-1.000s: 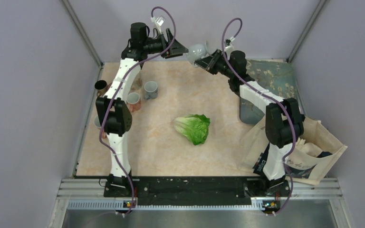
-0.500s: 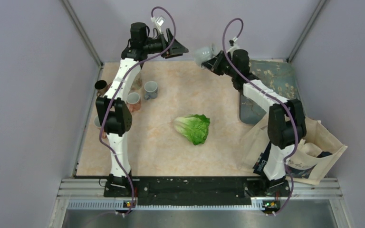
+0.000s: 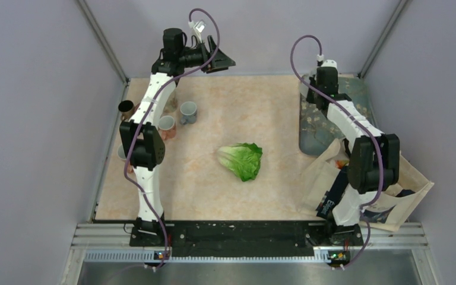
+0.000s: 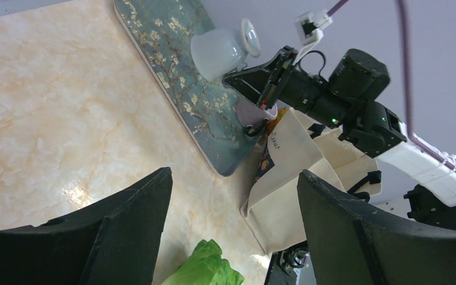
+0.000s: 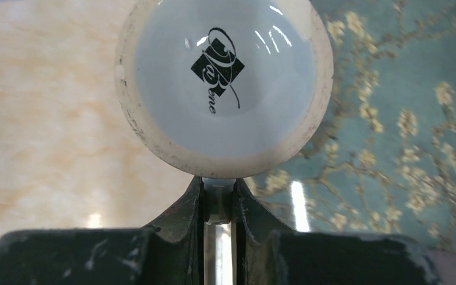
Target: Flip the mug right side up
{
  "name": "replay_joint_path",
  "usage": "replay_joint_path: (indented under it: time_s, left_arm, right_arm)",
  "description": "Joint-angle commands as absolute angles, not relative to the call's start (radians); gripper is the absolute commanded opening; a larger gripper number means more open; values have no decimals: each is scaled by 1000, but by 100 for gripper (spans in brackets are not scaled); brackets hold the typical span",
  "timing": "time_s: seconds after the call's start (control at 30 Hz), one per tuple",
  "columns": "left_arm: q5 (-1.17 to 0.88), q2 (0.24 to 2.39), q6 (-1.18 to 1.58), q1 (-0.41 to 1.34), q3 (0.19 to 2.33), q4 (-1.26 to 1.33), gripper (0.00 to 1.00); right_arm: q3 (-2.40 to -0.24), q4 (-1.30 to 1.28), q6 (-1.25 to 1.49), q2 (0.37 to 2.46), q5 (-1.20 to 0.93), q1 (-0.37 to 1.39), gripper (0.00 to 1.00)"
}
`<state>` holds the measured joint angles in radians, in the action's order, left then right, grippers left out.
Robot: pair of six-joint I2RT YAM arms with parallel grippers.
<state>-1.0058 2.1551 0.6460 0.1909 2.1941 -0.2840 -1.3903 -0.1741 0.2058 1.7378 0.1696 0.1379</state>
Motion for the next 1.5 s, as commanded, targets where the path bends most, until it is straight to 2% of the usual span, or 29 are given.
replay_joint_path:
  time_s: [0.0, 0.23, 0.53, 0.57, 0.7, 0.77, 0.83, 0.87, 0.9, 1.0, 1.23, 1.47]
  left_arm:
    - [-1018, 2084, 646, 192, 2190, -237, 82]
    - [-1018, 2084, 646, 192, 2190, -237, 82]
    - [-1018, 2084, 646, 192, 2190, -237, 82]
    - [-1018, 2084, 646, 192, 2190, -237, 82]
    - [-1018, 2084, 646, 192, 2190, -237, 82]
    - [-1018, 2084, 646, 192, 2190, -237, 82]
    - [-1018, 2084, 646, 192, 2190, -237, 82]
    - [-507, 1954, -58, 173, 2043, -636, 79]
    - [-441, 1937, -147, 170, 2022, -684, 79]
    - [-418, 1929, -161, 171, 2005, -678, 79]
    - [-310, 1889, -154, 170, 1925, -591, 80]
    - [-308, 1883, -150, 170, 1912, -587, 80]
  right_arm:
    - [-1381, -138, 84, 1751, 260, 86, 0]
    - [-1432, -161, 116, 1902, 201, 30, 0]
    - [-1411, -160, 188, 1971, 181, 5, 0]
    - [-1409, -164, 192, 1966, 188, 4, 4]
    - [-1407, -182, 189, 1932, 189, 5, 47]
    - [-1417, -198, 187, 1911, 192, 5, 58]
    - [-1429, -212, 186, 1883, 196, 4, 64]
    - [-1432, -213, 183, 1866, 192, 5, 66]
    - [-1431, -213, 179, 1850, 182, 5, 71]
    - [-1434, -213, 156, 1799, 140, 4, 87]
    - [-1307, -38, 103, 1636, 84, 4, 95]
    - [-1271, -22, 89, 1614, 86, 5, 95]
